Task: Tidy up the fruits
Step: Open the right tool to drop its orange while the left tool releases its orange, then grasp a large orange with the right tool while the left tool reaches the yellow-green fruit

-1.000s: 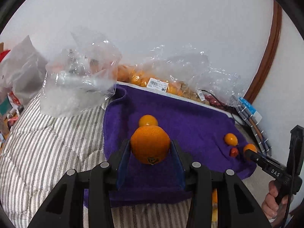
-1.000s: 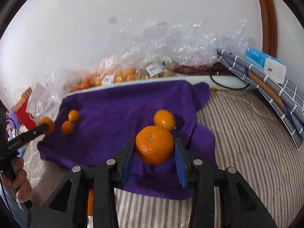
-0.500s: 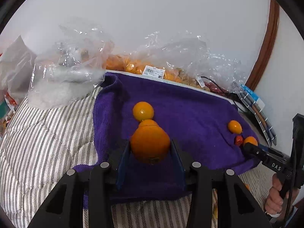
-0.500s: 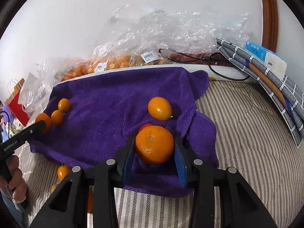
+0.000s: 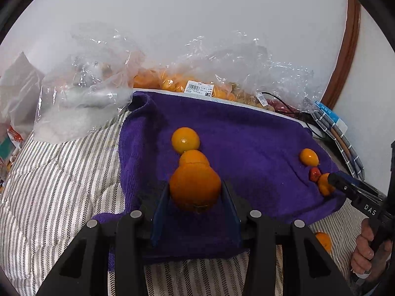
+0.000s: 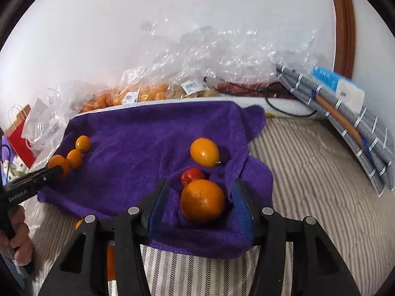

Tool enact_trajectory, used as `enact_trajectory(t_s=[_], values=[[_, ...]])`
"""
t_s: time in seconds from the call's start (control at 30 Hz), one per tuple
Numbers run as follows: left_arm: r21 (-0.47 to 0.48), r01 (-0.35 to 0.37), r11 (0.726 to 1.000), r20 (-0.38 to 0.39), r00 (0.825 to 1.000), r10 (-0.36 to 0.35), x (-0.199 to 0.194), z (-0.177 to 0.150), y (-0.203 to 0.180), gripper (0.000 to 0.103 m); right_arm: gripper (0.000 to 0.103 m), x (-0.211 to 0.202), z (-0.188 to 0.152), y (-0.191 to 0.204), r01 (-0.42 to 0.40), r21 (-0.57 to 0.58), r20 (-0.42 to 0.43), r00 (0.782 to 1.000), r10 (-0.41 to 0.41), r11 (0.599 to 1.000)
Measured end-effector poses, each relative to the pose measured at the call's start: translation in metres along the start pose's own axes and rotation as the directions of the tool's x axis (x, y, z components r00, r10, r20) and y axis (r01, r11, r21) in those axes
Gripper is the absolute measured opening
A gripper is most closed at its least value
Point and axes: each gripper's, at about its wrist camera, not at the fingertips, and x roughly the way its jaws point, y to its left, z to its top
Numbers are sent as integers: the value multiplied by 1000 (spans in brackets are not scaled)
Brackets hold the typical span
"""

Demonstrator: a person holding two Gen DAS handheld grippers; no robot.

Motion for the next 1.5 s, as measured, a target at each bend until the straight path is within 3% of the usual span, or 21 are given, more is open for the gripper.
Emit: enact_trajectory(t_s=[0.47,0.77,1.0,1.43,1.5], values=[[17,-6,1000,-7,1000,6,2,2,-3,42,52,-14,-6,17,3,-53,72,997,1,999],[-1,31,1000,10,999,-31,-7,3,1,52,52,-41,-23,41,-26,-42,17,999,27,999],[-12,29,1000,77,997,-28,-26,4,9,59,52,-52,-45,64,-131,2,-71,989,131,991],[-66,43,997,89,995,-37,-33,8,24,59,52,-21,-59,90,-94,-36,-175,981,87,995],[-64,49,997,89,995,-43,-33,8,23,59,46,-17,-60,89,-97,-24,-185,979,91,995]])
